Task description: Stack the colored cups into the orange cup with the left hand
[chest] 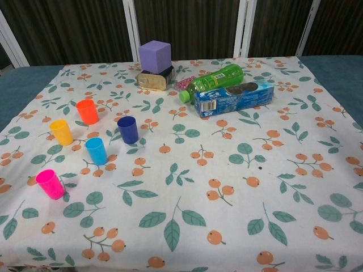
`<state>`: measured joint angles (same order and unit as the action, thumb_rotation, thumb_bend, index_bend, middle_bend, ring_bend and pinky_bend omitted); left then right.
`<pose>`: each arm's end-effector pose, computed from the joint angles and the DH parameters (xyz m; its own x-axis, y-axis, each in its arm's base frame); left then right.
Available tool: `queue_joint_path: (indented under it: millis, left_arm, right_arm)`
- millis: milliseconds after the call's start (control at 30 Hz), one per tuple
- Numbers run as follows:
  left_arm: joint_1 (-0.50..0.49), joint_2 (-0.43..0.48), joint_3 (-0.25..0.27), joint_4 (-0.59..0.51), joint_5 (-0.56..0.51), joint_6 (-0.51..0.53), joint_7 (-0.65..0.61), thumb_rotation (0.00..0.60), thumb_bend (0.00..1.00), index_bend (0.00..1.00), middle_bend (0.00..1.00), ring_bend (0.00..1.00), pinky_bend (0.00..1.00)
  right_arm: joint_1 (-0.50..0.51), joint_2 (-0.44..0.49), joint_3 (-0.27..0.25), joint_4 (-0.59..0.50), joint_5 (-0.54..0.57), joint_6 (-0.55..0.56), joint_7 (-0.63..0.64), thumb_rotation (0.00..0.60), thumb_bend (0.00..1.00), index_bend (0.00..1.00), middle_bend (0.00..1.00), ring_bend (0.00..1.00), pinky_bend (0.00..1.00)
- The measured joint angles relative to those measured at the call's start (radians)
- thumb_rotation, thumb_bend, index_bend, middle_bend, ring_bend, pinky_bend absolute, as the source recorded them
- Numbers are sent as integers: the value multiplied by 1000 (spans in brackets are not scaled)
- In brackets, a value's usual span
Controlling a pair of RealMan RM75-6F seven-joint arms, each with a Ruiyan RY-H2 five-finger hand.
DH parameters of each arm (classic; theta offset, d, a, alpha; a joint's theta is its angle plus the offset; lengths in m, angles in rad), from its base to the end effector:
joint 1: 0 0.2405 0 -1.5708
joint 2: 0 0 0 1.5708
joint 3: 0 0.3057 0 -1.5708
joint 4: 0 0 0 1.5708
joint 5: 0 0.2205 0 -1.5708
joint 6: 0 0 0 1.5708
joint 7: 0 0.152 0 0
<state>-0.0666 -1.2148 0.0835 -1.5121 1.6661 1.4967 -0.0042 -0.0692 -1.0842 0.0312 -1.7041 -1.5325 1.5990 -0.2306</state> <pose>-0.3613 0.1554 0.1181 0.4106 0.1298 0.9025 0.9070 -0.1598 -0.3897 -0.3583 -0.1340 0.1869 0.5536 0.0115 0.8327 -0.8289 0.1043 0.5496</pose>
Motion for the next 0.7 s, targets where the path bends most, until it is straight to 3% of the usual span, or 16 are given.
queue_joint_path:
  millis: [167,267,333,367,400,467,533,700]
  left_arm:
    - [-4,-4,-1,2,0,-5,-5,600,422,0,0,0,79]
    - [-21,-22,-10,2,10,-12,-26,600,421,0,70,107,287]
    - [-44,-49,-30,0,17,-16,-52,600,421,0,284,396,634]
    - [-63,-74,-51,-3,19,-18,-64,600,421,0,454,597,827]
    - [-77,-94,-69,-8,18,-21,-68,600,421,6,621,777,955]
    - [-114,-141,-116,-31,1,-41,-74,600,420,24,820,952,1000]
    - [-149,-167,-148,-52,-25,-77,-65,600,420,47,922,998,1000]
    - [-258,-233,-243,-115,-167,-222,82,600,396,135,1000,1000,1000]
  right_arm:
    - [1,1,-1,-1,0,-2,1,600,229,0,0,0,0]
    - [1,4,0,-2,2,-3,8,600,229,0,0,0,0]
    - [2,8,1,-4,4,-7,18,600,229,0,0,0,0]
    - [4,10,0,-5,4,-12,21,600,229,0,0,0,0]
    - [5,10,-1,-6,4,-15,22,600,229,0,0,0,0]
    - [9,11,-2,-7,5,-22,22,600,229,0,0,0,0]
    - [10,11,0,-7,8,-24,21,600,229,0,0,0,0]
    - [15,11,6,-7,24,-34,22,600,229,0,0,0,0]
